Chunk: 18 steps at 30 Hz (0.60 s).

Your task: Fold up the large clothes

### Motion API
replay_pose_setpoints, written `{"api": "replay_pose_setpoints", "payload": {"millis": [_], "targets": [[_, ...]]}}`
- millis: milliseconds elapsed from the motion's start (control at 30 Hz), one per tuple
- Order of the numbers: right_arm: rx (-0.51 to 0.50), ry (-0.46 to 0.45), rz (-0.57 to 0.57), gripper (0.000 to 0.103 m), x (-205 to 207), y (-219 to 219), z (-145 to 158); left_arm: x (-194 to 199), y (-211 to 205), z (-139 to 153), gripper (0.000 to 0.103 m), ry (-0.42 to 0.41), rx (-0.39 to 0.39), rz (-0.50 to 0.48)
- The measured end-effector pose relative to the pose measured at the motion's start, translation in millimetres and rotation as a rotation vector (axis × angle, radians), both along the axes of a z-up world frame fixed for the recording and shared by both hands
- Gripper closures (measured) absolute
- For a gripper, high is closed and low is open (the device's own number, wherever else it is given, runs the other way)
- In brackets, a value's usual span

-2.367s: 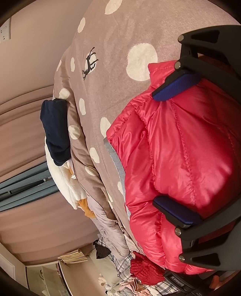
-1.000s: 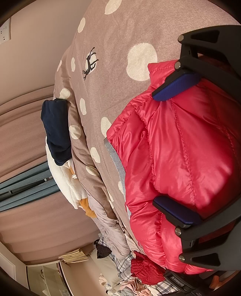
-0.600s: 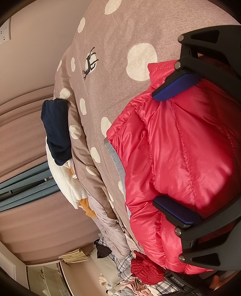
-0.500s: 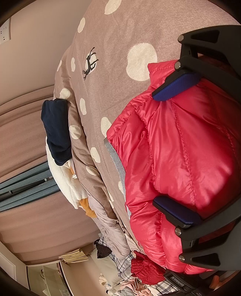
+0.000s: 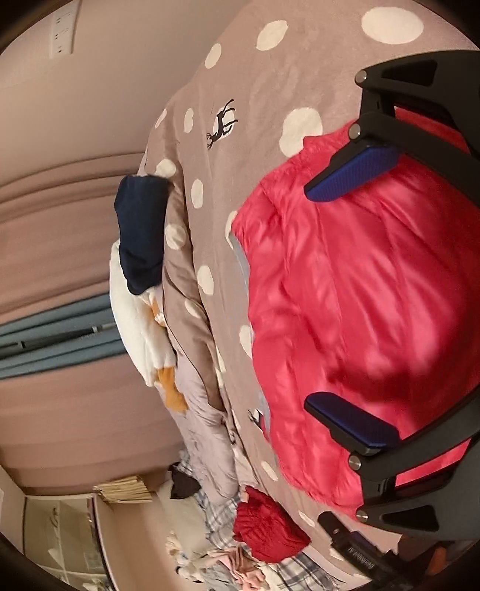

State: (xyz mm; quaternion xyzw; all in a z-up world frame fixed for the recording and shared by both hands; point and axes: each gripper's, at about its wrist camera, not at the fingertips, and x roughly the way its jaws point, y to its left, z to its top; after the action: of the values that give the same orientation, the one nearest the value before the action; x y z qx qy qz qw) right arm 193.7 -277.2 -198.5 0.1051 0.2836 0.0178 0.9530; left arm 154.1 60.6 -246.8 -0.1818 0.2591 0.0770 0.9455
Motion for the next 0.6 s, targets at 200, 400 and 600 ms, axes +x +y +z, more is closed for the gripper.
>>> {"api": "replay_pose_setpoints", "payload": {"millis": [200, 400, 600], "targets": [[0.012, 0.041, 0.062, 0.0, 1.5, 20.3, -10.5, -2.0, 6.4, -19.0, 0.001, 0.024, 0.049, 0.056], [-0.026, 0.108, 0.037, 0.0, 12.1, 25.2, -33.5, -4.1, 18.1, -24.9, 0.001, 0.029, -0.004, 0.035], [-0.147, 0.13, 0.057, 0.0, 12.5, 42.5, -47.8, -4.8, 22.9, -28.8, 0.001, 0.046, -0.055, 0.007]]}}
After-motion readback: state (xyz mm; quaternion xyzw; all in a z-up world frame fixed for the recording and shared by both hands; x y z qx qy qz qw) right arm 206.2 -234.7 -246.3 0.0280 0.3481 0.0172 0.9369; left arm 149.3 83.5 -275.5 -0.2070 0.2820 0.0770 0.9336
